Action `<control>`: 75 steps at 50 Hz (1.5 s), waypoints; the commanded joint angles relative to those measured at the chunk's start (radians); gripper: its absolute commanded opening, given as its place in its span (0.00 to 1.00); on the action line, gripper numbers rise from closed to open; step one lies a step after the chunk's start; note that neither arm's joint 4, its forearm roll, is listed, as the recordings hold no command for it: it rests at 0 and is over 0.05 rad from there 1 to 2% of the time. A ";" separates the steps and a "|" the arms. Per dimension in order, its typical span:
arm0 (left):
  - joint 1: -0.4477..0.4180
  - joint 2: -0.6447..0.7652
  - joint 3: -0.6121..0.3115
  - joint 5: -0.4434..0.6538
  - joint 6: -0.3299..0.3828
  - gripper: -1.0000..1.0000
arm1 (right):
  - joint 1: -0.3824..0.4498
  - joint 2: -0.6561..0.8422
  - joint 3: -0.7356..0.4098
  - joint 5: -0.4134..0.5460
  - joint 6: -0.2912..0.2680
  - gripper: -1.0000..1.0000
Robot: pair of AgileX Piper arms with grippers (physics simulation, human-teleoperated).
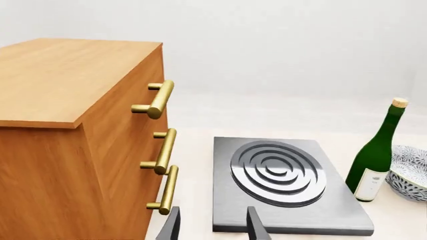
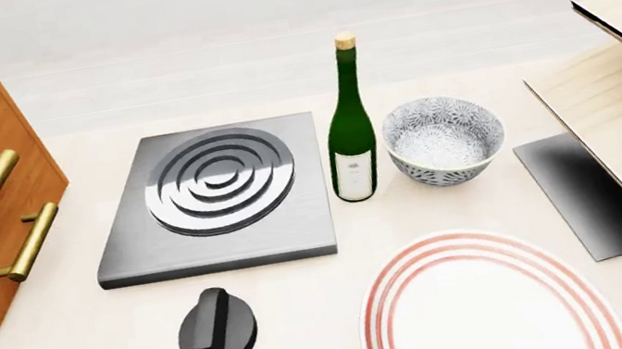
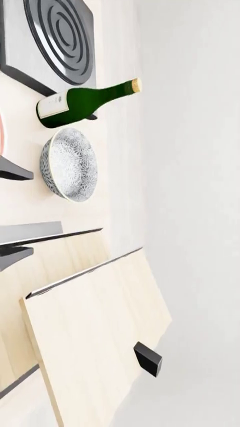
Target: Turn on the stove.
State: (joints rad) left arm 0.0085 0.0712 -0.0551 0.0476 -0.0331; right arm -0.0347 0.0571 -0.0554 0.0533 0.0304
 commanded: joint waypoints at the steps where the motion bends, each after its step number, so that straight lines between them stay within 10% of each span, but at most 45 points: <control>1: -0.002 -0.006 0.039 -0.056 -0.025 1.00 | 0.034 -0.056 0.052 -0.066 0.008 1.00; 33: -0.179 0.274 -0.181 0.066 0.008 1.00 | 0.053 -0.052 0.051 -0.057 0.001 1.00; 41: -0.210 0.568 -0.194 -0.017 -0.068 1.00 | 0.053 -0.040 0.052 -0.057 0.001 1.00; 64: -0.365 0.765 -0.253 0.028 -0.210 1.00 | 0.055 -0.021 0.052 -0.066 -0.027 1.00; 75: -0.405 0.884 -0.306 0.031 -0.141 1.00 | 0.052 -0.016 0.052 -0.069 -0.024 1.00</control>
State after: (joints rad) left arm -0.3678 0.8453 -0.3243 0.0787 -0.1988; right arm 0.0179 0.0367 -0.0037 -0.0132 0.0096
